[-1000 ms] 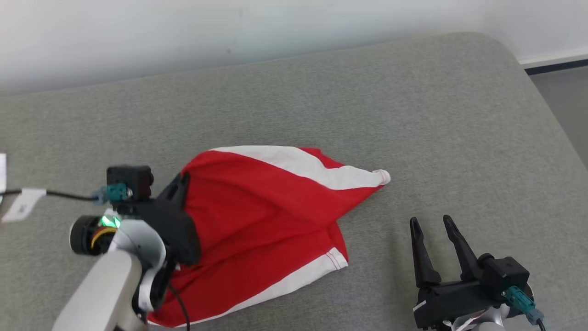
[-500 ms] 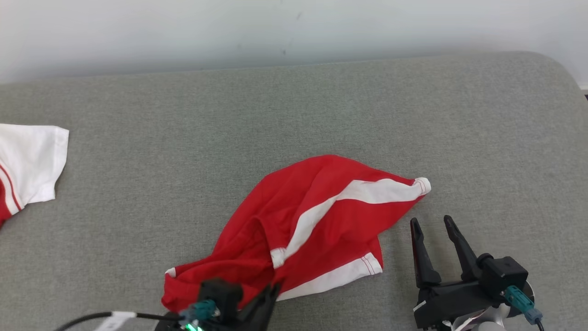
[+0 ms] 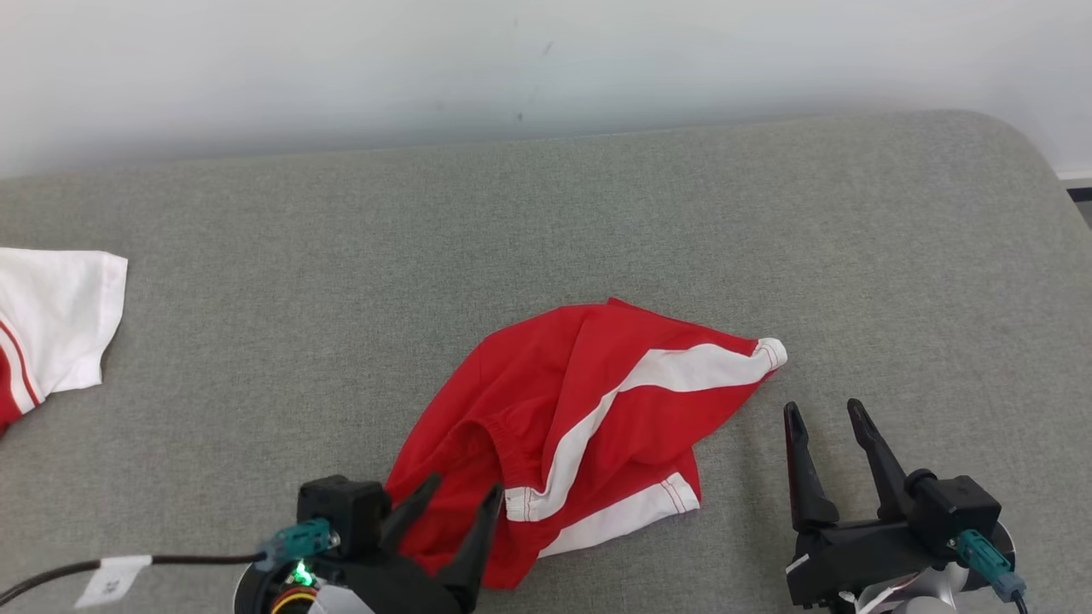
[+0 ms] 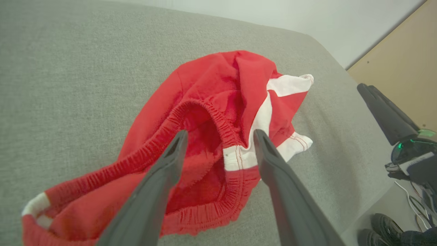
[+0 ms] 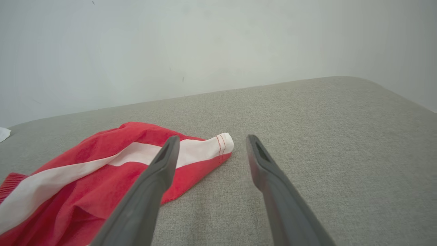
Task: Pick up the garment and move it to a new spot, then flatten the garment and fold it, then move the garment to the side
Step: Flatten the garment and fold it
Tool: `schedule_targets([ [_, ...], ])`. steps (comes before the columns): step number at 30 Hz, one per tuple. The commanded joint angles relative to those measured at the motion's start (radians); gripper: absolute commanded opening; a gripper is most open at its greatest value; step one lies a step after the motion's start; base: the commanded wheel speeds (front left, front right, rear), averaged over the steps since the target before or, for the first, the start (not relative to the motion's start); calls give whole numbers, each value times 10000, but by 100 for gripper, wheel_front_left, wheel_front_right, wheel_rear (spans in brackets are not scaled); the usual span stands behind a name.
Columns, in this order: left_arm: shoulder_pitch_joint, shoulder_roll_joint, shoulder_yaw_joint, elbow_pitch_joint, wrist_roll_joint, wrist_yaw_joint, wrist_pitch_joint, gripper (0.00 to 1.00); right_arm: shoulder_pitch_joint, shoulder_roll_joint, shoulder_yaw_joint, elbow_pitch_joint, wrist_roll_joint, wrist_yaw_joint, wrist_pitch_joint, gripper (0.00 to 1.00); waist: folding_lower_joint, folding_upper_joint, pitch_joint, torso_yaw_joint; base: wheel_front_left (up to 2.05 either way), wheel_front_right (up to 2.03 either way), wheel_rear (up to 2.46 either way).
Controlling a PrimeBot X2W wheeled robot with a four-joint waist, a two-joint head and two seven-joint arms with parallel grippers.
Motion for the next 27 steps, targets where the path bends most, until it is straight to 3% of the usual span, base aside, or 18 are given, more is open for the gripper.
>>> schedule_targets([
  [1, -84, 60, -6, -42, 71, 14, 98, 100, 138, 1, -36, -83, -57, -22, 23, 100, 0, 0, -34, -31, 0, 0, 0],
  [6, -537, -97, -442, 595, -56, -338, 649, 100, 3, -1, -135, -246, -225, -22, 137, 100, 0, 0, -21, -90, 0, 0, 0],
  [12, -1176, -497, -725, 2025, 111, -389, 840, 97, -341, -2, -129, -436, -601, -22, 488, 100, 0, 0, 46, -211, 0, 0, 0],
  [13, -1283, -543, -732, 2217, 143, -386, 819, 88, -374, -1, -140, -454, -634, -22, 555, 100, 0, 0, 53, -224, 0, 0, 0],
  [16, -1517, -637, -793, 2814, 207, -426, 813, 78, -437, -1, -136, -509, -696, -22, 689, 100, 0, 0, 64, -264, 0, 0, 0],
  [18, -1652, -691, -812, 3167, 192, -487, 753, 50, -455, 1, -65, -523, -704, -22, 737, 100, 0, 0, 68, -301, 0, 0, 0],
  [20, -1730, -728, -870, 3406, 212, -543, 716, 37, -461, -2, 5, -517, -684, -22, 761, 100, 0, 0, 53, -338, 0, 0, 0],
  [21, -1757, -764, -888, 3466, 170, -622, 688, 36, -441, -2, 33, -513, -664, -22, 766, 100, 0, 0, 45, -348, 0, 0, 0],
  [25, -1715, -812, -1033, 3547, 121, -812, 588, 47, -316, -2, 48, -480, -604, -22, 787, 100, 0, 0, 3, -365, 0, 0, 0],
  [27, -1748, -855, -1089, 3571, 159, -827, 553, 65, -296, -2, 37, -465, -600, -22, 802, 100, 0, 0, -17, -366, 0, 0, 0],
])
